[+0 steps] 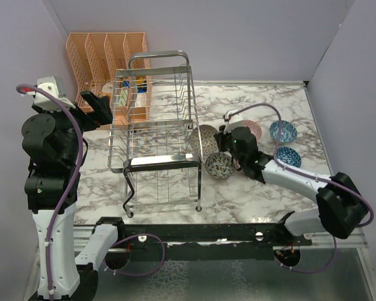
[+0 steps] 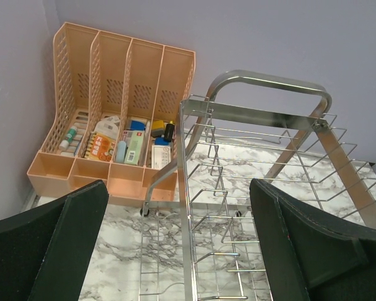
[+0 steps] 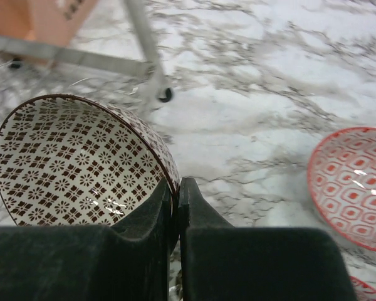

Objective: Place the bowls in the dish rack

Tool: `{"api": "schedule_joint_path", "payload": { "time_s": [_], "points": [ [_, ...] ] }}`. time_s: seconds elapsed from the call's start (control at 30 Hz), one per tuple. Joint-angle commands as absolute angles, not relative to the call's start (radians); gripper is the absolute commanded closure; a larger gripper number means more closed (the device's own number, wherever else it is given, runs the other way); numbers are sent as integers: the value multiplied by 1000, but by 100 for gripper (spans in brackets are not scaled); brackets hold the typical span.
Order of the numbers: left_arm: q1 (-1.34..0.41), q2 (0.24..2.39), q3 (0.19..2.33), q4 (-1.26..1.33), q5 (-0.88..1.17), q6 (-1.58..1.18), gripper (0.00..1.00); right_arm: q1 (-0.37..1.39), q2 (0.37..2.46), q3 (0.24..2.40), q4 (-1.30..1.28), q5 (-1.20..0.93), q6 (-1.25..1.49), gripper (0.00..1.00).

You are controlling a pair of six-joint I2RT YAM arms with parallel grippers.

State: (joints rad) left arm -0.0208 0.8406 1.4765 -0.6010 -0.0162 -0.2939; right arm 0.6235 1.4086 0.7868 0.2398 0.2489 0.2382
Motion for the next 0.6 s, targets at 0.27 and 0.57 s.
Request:
{"api": "schedule_joint_path", "payload": {
  "time_s": [0.27, 0.57],
  "points": [
    [-28, 825, 1468, -579, -31, -309, 1, 920, 1241, 551, 745, 481, -40, 99],
    [-27, 816, 1466, -576, -40, -316, 1, 1100, 1399, 445, 1228, 654, -261, 99]
  ]
}}
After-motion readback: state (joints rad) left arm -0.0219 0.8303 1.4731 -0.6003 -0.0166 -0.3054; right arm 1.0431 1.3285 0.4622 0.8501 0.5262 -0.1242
